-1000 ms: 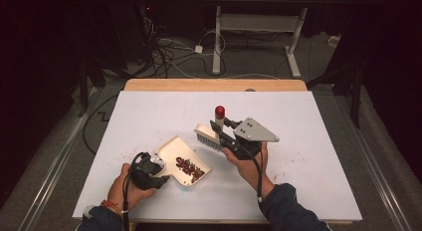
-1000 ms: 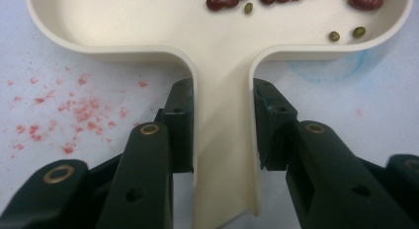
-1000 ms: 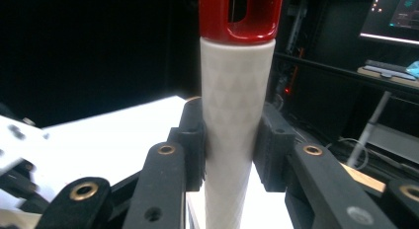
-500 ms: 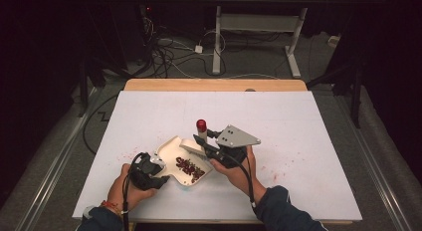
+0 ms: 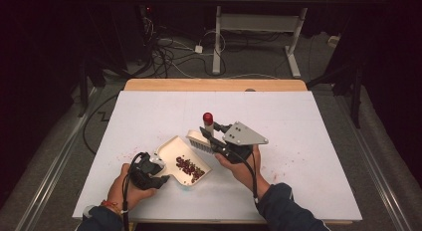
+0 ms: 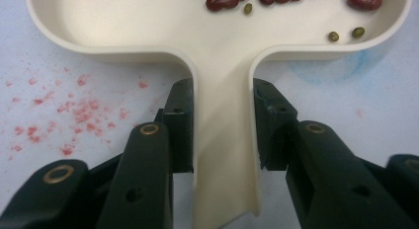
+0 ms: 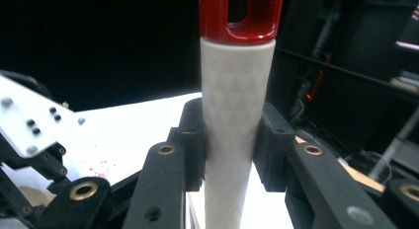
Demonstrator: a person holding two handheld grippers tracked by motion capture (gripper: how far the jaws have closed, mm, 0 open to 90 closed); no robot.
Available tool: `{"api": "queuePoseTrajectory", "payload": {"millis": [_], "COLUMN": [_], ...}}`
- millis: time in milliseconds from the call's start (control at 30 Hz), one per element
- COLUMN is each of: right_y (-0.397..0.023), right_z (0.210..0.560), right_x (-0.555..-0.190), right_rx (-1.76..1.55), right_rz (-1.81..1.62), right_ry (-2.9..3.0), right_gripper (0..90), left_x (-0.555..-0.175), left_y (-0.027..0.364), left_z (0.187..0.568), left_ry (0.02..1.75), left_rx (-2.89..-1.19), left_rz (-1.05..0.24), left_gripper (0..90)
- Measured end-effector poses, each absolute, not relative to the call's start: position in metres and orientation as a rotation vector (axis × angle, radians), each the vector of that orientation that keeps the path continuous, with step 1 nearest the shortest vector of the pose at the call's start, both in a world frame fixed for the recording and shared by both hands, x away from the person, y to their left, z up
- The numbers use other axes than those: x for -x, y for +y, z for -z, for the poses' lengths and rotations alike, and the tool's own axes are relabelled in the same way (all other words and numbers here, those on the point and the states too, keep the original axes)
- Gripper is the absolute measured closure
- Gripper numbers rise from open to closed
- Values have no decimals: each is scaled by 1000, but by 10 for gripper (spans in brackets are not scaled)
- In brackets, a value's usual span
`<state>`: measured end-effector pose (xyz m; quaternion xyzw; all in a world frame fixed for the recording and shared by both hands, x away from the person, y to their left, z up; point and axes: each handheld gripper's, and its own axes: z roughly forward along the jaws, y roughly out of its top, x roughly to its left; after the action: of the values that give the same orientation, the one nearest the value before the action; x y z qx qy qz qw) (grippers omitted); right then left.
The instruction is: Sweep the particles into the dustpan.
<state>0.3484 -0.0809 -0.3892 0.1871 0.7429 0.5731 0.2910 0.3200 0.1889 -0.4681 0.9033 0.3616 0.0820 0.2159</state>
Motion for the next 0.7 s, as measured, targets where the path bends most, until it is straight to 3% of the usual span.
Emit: {"api": "queuePoseTrajectory", "payload": {"millis": [367, 700], "right_y": [-66, -82], "right_z": [398, 388], "right_x": [-338, -328], "right_rx": [-297, -334], "right_rz": [-1591, -1628], "right_ry": [2118, 2039], "right_gripper": [696, 696], "left_x": [-318, -322], "left_y": [192, 195], "left_z": [469, 469], "left_ry": [1006, 1036], "left_rx": [-2486, -2473], "left_rz": [-225, -233], "left_gripper": [633, 631]}}
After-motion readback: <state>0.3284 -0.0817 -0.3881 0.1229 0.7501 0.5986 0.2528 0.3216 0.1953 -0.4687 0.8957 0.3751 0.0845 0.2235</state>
